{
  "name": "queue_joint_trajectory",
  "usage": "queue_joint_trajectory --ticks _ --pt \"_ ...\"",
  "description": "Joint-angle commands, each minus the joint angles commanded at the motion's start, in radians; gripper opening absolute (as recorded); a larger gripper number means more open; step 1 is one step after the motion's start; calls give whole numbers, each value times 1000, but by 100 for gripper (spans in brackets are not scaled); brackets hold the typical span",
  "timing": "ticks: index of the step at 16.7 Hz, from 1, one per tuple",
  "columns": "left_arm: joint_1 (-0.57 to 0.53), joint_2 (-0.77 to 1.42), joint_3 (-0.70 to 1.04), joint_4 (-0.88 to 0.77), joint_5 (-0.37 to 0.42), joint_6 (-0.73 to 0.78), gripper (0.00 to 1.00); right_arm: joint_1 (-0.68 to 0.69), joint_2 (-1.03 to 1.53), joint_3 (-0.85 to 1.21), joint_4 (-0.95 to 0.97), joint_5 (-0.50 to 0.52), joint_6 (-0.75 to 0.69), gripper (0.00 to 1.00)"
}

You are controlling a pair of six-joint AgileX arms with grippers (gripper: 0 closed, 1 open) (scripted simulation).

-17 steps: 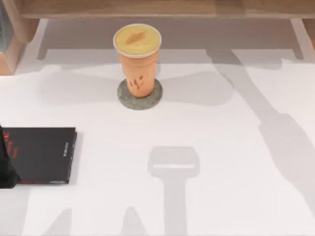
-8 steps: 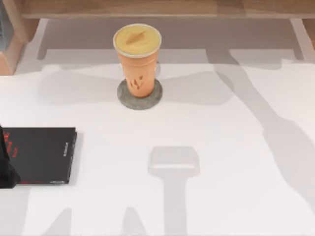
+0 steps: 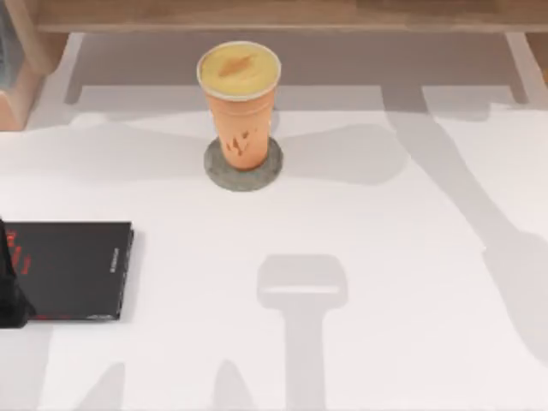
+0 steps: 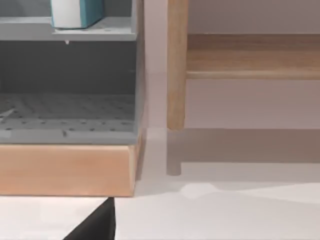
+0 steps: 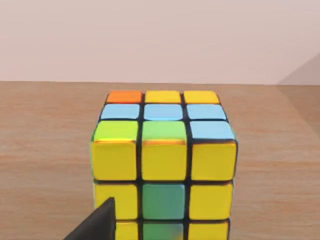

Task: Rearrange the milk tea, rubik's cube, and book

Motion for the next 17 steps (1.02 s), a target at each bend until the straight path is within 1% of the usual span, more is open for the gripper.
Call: queue_joint_trajectory --ticks 7,13,17 --pt "0 0 0 0 0 0 100 -97 -500 -482 -4 -94 -8 100" --pt "0 0 0 0 0 0 100 -183 -816 -787 -3 -165 -16 100" --pt "0 0 0 0 0 0 100 -238 -1103 -1070 -14 -214 -28 100"
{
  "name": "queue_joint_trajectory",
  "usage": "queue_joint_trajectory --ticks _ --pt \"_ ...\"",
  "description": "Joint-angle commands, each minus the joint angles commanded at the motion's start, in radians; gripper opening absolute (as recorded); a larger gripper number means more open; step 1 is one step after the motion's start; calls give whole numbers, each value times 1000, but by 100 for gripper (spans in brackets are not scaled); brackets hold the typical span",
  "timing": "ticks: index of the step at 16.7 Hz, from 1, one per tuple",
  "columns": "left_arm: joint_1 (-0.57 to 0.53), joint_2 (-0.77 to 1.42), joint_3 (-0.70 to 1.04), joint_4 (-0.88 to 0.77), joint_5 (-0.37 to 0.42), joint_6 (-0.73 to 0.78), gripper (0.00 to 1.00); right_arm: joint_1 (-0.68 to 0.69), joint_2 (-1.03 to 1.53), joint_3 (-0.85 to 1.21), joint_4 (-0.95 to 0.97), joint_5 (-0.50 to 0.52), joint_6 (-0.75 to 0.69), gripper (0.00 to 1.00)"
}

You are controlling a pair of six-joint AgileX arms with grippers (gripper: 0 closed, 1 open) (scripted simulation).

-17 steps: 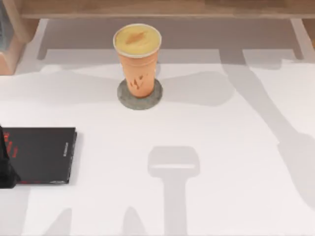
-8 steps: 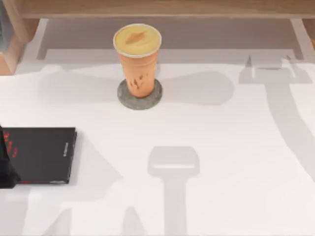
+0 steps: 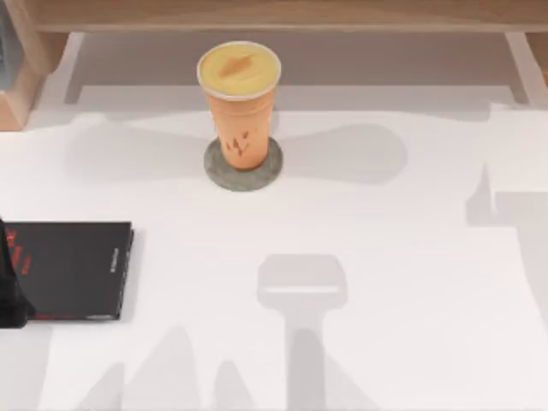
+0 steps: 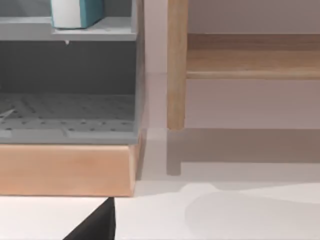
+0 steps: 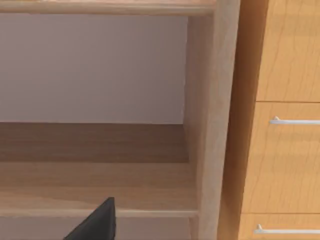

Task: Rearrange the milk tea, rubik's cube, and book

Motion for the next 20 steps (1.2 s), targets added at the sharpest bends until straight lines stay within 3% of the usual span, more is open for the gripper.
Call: queue_joint_trajectory --ticks 5,9,20 --pt "0 0 0 0 0 0 100 -67 -416 -409 4 -71 3 100" --pt "0 0 0 0 0 0 100 -120 -609 -597 0 -140 6 100" --pt "4 60 46 21 19 3 100 -132 -648 -635 -4 -161 9 100"
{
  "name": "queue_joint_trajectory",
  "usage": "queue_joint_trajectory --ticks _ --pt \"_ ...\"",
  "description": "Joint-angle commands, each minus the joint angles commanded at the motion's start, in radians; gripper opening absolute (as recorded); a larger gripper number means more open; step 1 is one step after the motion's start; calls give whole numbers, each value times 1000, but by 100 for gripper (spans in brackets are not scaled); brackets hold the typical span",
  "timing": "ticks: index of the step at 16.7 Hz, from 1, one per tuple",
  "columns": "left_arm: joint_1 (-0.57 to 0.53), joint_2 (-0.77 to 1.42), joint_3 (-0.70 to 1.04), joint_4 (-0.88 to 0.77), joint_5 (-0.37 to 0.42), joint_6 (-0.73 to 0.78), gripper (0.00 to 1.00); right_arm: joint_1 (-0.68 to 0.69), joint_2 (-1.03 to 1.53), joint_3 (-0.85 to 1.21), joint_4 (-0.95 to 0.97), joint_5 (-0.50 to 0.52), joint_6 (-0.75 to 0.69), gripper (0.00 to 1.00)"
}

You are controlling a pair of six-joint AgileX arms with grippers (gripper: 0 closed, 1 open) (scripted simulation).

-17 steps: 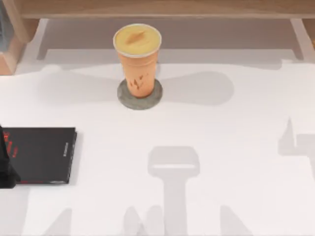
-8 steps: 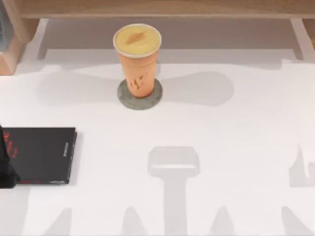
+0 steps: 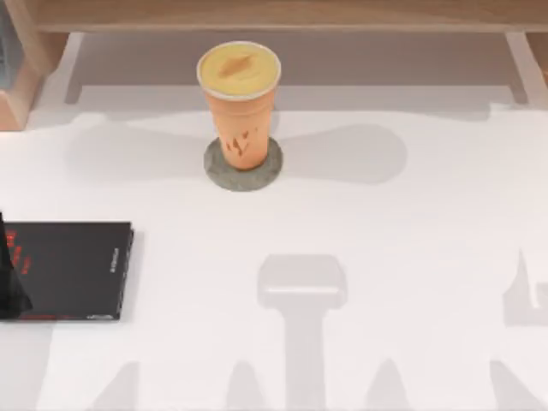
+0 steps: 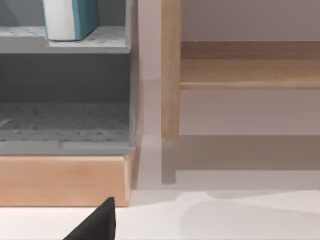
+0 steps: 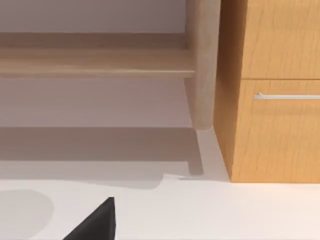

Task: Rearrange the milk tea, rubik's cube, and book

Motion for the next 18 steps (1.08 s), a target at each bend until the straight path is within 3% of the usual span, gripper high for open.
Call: queue_joint_trajectory --ticks 4,18 --pt "34 224 158 72 45 0 100 0 0 0 0 0 0 100" --pt "234 1463 993 453 265 -2 100 0 0 0 0 0 0 100"
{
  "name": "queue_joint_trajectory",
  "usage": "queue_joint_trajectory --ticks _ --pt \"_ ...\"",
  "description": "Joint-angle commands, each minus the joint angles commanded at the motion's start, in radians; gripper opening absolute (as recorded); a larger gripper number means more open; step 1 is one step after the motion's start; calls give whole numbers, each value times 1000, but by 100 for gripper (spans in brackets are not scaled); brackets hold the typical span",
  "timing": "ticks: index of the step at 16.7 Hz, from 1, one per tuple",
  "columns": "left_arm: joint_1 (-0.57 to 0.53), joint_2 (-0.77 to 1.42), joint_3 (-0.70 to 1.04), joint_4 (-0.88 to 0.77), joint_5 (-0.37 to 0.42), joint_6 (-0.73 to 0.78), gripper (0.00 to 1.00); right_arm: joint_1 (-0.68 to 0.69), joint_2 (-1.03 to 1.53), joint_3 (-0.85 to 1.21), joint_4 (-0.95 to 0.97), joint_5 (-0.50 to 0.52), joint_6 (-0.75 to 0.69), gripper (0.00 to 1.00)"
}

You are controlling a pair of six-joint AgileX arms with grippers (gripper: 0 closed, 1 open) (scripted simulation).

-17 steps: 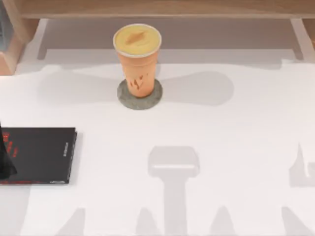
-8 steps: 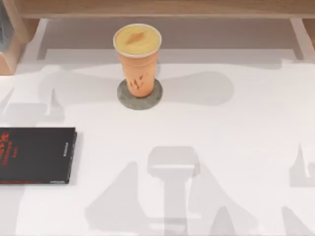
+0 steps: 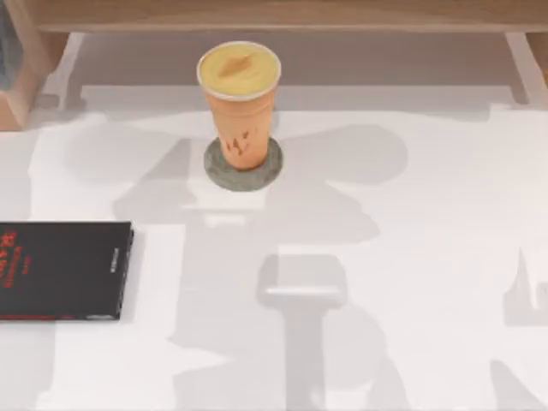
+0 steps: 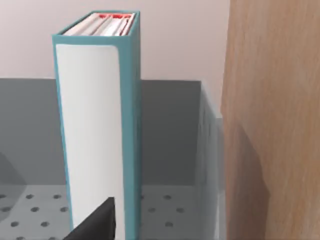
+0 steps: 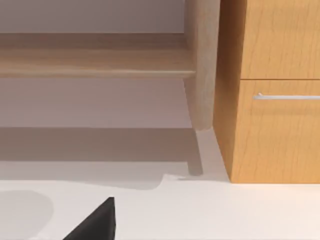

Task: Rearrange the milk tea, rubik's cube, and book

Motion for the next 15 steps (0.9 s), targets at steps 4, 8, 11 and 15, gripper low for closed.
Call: queue_joint_trajectory --ticks 4,8,11,15 --pt "43 264 179 82 47 -1 100 0 0 0 0 0 0 100" --pt "71 419 286 131 72 -1 100 0 0 0 0 0 0 100" --pt "80 445 306 140 73 0 100 0 0 0 0 0 0 100" --pt "75 442 301 139 72 0 100 0 0 0 0 0 0 100"
